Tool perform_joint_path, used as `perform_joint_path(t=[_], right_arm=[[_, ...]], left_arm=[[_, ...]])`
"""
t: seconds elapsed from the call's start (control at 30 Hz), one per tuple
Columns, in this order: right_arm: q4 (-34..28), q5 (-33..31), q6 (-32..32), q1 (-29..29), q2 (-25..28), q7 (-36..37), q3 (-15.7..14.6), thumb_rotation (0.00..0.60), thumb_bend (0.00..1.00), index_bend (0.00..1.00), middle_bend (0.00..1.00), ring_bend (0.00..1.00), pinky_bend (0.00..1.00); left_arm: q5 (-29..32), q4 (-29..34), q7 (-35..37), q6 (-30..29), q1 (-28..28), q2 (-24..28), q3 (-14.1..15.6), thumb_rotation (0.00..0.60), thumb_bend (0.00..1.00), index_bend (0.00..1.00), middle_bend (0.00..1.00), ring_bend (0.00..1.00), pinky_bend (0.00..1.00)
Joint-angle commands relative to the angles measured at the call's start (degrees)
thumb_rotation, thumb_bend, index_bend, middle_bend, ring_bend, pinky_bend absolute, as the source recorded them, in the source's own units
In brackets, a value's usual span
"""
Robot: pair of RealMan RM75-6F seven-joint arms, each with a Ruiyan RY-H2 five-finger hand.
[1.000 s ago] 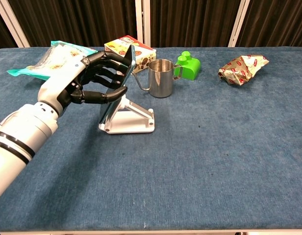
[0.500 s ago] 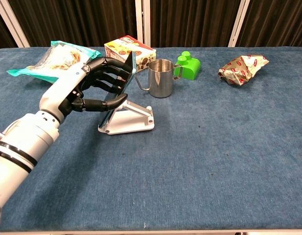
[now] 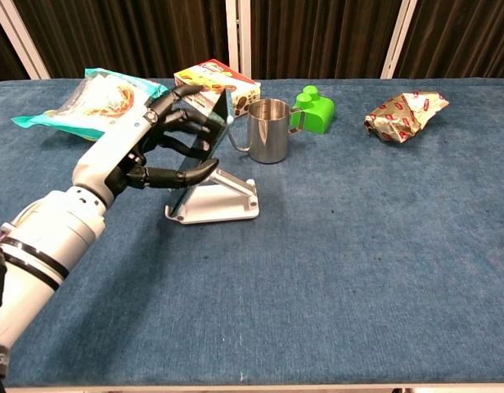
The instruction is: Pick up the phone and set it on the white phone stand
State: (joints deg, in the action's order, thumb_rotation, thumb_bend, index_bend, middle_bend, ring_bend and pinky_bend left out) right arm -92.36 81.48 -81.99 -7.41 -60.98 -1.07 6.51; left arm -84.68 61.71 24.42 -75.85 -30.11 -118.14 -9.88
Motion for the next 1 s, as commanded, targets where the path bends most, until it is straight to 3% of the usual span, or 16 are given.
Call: perform_joint_path(t=[0.03, 0.4, 0.6, 0.77, 1.0], right_arm=[[0.1, 0.0, 0.0, 0.0, 0.0, 0.1, 0.0, 0.6, 0.18, 0.0, 0.0, 0.0, 0.0], [0.5, 0.1, -0.2, 0.2, 0.0, 0.7, 0.0, 0.6, 0.18, 0.0, 0.0, 0.0, 0.0], [0.8, 0.2, -0.3, 0.2, -0.3, 1.2, 0.0, 0.6, 0.18, 0.0, 0.0, 0.0, 0.0], [1.2, 0.2, -0.5, 0.5, -0.2, 1.7, 0.0, 0.6, 0.18, 0.0, 0.0, 0.0, 0.0], [1.2, -0.4, -0.4, 0.7, 0.6, 2.6, 0.2, 0.6, 0.18, 0.0, 0.0, 0.0, 0.0]], left_arm=[[0.0, 0.0, -0.1, 0.0, 0.0, 0.1, 0.1, 0.6, 0.25, 0.0, 0.11, 0.08, 0.25], [-1.6, -0.4, -3.2, 0.5, -0.4, 1.1, 1.8, 0.6, 0.23, 0.0, 0.0, 0.0, 0.13], [-2.1, 5.7, -7.7, 2.7, -0.5, 6.4, 3.3, 0.6, 0.18, 0.0, 0.0, 0.0, 0.03], [-2.4, 14.4, -11.7, 4.2, 0.2, 14.9, 4.9, 0.6, 0.16, 0.0, 0.0, 0.0, 0.01], [1.1, 29.3, -21.9, 6.8, 2.5, 34.2, 6.5, 0.6, 0.14, 0.0, 0.0, 0.0, 0.01]])
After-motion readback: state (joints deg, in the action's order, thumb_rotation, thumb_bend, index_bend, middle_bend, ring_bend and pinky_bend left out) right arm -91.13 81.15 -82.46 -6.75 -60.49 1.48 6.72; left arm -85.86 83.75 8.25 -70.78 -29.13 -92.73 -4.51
